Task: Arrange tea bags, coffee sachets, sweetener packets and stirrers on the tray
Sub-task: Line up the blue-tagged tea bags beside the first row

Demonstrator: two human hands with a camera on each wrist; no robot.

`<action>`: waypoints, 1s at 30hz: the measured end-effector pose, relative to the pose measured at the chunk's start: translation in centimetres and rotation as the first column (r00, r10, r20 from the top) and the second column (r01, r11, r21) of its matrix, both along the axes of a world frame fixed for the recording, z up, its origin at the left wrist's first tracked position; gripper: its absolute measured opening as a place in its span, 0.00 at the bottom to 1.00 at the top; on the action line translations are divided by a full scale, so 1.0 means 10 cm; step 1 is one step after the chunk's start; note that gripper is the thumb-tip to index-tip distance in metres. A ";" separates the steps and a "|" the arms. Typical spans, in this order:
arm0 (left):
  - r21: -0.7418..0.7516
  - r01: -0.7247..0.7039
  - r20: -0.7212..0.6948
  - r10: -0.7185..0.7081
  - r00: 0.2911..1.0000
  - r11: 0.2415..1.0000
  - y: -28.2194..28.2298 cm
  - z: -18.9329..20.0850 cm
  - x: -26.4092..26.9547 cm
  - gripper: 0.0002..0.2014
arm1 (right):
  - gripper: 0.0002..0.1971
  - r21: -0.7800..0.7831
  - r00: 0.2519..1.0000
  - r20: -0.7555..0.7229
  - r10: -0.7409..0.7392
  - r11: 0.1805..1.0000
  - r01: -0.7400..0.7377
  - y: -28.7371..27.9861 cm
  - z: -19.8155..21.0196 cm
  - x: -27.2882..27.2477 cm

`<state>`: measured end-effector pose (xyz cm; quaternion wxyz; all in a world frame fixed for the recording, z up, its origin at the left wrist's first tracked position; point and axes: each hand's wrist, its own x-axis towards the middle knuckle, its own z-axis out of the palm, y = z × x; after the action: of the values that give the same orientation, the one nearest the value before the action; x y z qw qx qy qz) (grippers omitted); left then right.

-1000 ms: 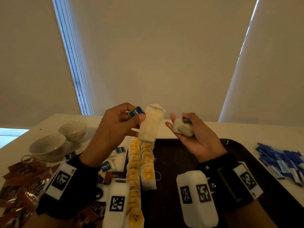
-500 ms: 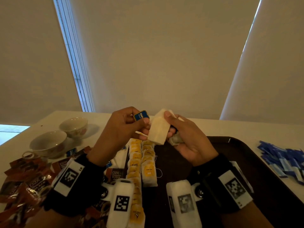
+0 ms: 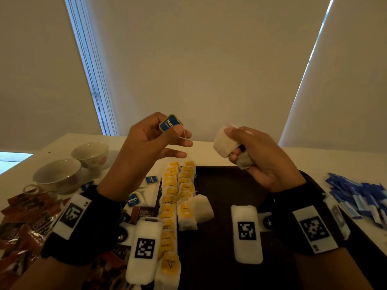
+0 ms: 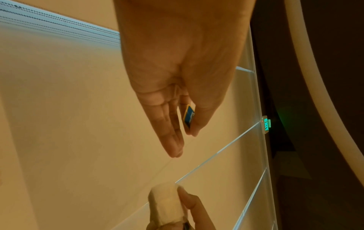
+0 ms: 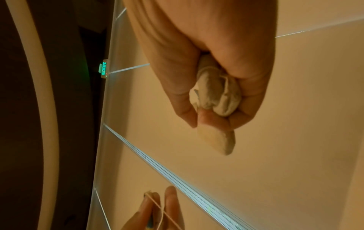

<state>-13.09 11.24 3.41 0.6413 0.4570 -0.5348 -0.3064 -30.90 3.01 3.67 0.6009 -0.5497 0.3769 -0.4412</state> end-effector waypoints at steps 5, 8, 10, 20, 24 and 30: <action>-0.001 0.020 0.089 -0.020 0.996 1.000 0.04 0.06 -0.07 0.07 | 0.07 0.071 0.989 0.136 -0.059 0.996 0.050 -0.04 0.08 -0.11; 0.032 0.037 0.169 -0.042 0.985 0.999 0.00 0.17 -0.10 0.04 | 0.09 0.144 0.979 0.201 -0.035 0.990 0.006 -0.04 0.08 -0.14; 0.034 0.038 0.240 -0.045 0.970 0.999 -0.02 0.29 -0.13 0.05 | 0.08 0.140 0.988 0.153 0.020 0.989 -0.042 -0.07 0.05 -0.13; -0.040 0.025 0.227 -0.016 0.974 0.999 -0.02 0.69 -0.12 0.05 | 0.18 -0.197 0.687 -0.653 0.319 0.805 -0.560 0.13 -0.12 0.08; -0.082 0.036 0.120 -0.026 0.992 0.996 0.05 0.68 -0.09 0.02 | 0.12 -0.263 0.739 -0.633 0.231 0.833 -0.486 0.04 -0.20 0.06; -0.094 0.016 0.020 -0.014 1.000 0.995 0.20 0.48 -0.01 0.06 | 0.18 -0.219 0.815 -0.553 0.171 0.914 -0.341 -0.07 -0.18 -0.05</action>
<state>-13.14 13.19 8.17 0.6546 0.4252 -0.5584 -0.2810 -31.43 2.34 1.87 0.4366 -0.7816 0.3738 -0.2422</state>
